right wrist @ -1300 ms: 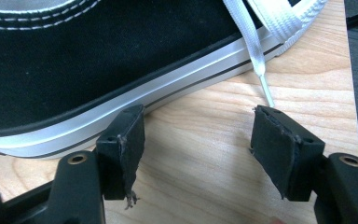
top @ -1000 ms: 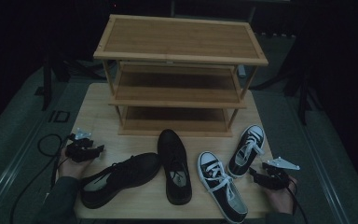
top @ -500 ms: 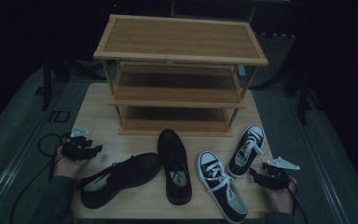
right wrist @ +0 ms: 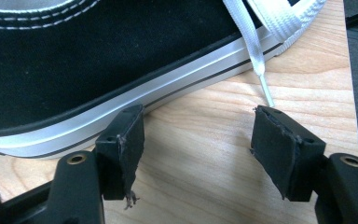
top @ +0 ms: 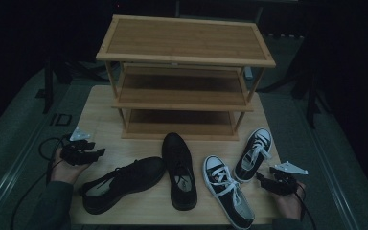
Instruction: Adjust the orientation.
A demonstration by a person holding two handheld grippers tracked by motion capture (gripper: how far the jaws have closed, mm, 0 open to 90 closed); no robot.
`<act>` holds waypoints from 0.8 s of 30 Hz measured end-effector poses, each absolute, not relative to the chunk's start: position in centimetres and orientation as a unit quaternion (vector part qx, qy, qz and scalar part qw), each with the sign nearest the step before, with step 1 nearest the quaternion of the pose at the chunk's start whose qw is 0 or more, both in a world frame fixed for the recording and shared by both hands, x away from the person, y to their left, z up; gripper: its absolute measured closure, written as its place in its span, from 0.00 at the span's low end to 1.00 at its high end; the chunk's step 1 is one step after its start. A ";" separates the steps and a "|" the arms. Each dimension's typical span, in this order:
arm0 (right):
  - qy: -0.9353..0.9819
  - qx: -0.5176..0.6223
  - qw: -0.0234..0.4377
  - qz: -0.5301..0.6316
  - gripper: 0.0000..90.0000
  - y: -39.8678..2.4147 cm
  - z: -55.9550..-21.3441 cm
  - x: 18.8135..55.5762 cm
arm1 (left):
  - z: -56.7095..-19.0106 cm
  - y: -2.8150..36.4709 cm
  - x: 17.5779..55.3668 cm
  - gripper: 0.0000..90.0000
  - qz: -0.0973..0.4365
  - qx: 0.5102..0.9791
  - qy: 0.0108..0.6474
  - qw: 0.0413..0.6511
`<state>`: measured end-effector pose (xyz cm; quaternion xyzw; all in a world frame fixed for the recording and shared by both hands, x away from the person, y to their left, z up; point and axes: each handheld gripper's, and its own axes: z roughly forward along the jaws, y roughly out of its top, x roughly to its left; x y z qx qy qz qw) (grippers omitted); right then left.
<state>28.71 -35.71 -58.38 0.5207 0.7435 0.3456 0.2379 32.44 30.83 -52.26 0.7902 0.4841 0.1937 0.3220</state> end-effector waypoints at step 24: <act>0.741 0.527 0.239 0.341 0.33 -35.7 -58.4 28.7 | -49.4 30.1 31.3 0.51 0.181 0.809 0.453 0.328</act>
